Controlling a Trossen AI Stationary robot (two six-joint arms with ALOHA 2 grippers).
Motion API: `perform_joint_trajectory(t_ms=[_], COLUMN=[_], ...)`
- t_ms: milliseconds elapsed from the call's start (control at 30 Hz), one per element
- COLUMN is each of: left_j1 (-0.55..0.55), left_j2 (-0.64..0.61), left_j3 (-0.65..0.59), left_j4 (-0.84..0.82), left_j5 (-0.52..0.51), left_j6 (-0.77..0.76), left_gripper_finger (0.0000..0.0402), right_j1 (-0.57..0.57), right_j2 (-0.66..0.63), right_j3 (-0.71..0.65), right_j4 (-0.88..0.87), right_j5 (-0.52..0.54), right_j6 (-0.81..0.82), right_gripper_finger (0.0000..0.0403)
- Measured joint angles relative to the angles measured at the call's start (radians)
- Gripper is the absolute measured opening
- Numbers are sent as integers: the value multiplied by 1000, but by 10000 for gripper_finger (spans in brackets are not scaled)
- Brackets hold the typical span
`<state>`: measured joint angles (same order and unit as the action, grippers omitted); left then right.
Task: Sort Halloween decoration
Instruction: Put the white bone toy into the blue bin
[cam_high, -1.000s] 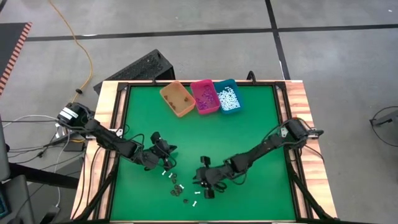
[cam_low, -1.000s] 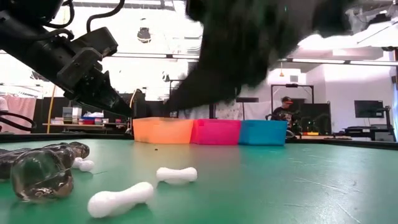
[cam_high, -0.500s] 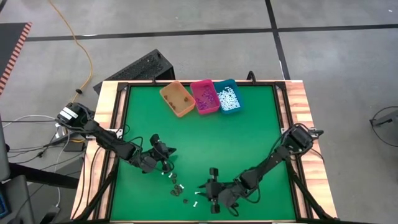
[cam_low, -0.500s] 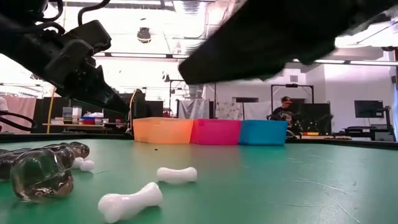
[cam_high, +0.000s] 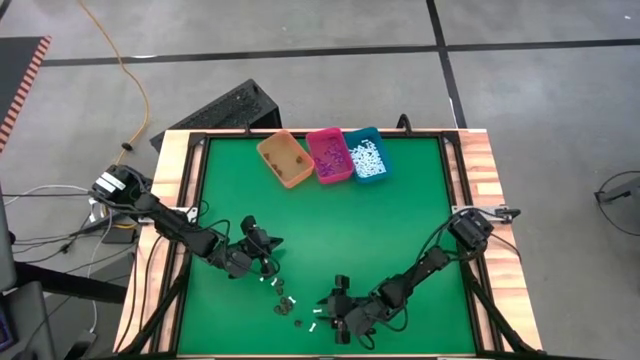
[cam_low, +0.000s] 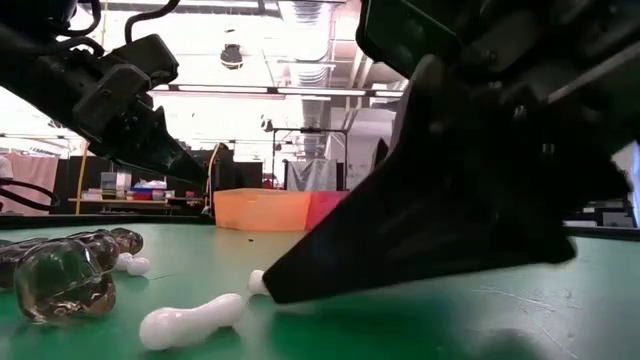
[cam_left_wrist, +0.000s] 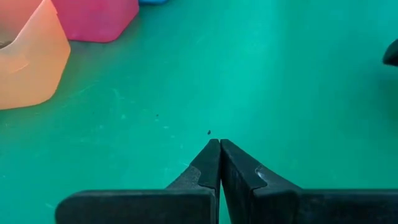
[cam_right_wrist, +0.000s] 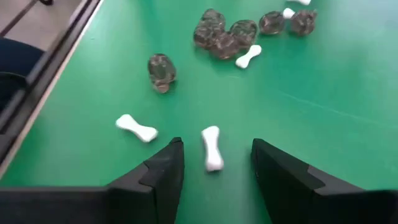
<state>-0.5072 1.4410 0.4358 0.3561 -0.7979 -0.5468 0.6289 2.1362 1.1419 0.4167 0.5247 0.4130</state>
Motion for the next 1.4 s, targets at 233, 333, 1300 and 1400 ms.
perform_joint_trajectory(t_ms=[233, 333, 1300, 1400], left_j1=[0, 0, 0, 0], left_j2=[0, 0, 0, 0], left_j3=[0, 0, 0, 0], left_j4=[-9, -10, -11, -11], left_j5=[1, 0, -3, -3], left_j6=[0, 0, 3, 3], left_gripper_finger=[0, 0, 0, 0], right_j1=[-10, -10, -64, -78], right_j2=[9, 8, -86, -113], right_j3=[4, 5, -1, -1], right_j4=[-51, -66, -34, -56], right_j5=[-34, -34, -36, -29], right_j6=[4, 5, -106, -143], right_gripper_finger=[195, 170, 17, 17])
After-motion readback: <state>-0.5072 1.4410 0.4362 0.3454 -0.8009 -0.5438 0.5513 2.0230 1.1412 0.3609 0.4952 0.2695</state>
